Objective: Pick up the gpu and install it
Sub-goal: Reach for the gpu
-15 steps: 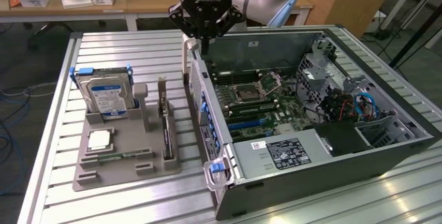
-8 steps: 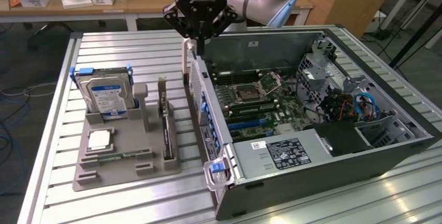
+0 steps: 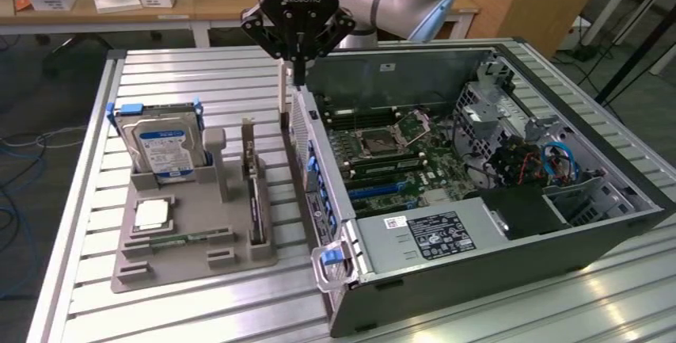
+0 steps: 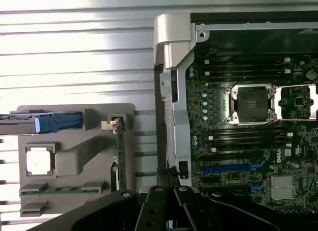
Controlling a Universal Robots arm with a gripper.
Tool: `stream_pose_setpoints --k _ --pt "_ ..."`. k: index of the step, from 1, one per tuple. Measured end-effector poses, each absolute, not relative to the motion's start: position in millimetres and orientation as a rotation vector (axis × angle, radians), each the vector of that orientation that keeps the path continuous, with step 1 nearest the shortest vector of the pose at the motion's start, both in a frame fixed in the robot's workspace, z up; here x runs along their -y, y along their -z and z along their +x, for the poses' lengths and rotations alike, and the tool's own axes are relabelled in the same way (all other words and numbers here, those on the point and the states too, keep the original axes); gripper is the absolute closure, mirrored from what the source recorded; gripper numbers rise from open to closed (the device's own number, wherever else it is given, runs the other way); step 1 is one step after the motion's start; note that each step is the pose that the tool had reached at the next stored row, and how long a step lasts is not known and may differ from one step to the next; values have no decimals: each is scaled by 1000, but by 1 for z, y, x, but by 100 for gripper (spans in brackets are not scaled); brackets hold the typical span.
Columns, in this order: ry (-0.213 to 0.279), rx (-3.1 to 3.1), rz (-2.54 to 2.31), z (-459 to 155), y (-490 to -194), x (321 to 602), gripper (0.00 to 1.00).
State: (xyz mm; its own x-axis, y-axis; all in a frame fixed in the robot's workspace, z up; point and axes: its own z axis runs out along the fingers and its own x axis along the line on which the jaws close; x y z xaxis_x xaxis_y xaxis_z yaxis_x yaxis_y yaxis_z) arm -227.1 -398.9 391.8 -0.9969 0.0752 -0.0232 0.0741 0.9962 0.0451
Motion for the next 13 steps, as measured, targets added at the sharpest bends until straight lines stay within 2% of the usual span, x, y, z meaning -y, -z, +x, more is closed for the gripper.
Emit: stream_pose_setpoints --k 13 --pt "-69 -3114 117 -242 -392 399 89"
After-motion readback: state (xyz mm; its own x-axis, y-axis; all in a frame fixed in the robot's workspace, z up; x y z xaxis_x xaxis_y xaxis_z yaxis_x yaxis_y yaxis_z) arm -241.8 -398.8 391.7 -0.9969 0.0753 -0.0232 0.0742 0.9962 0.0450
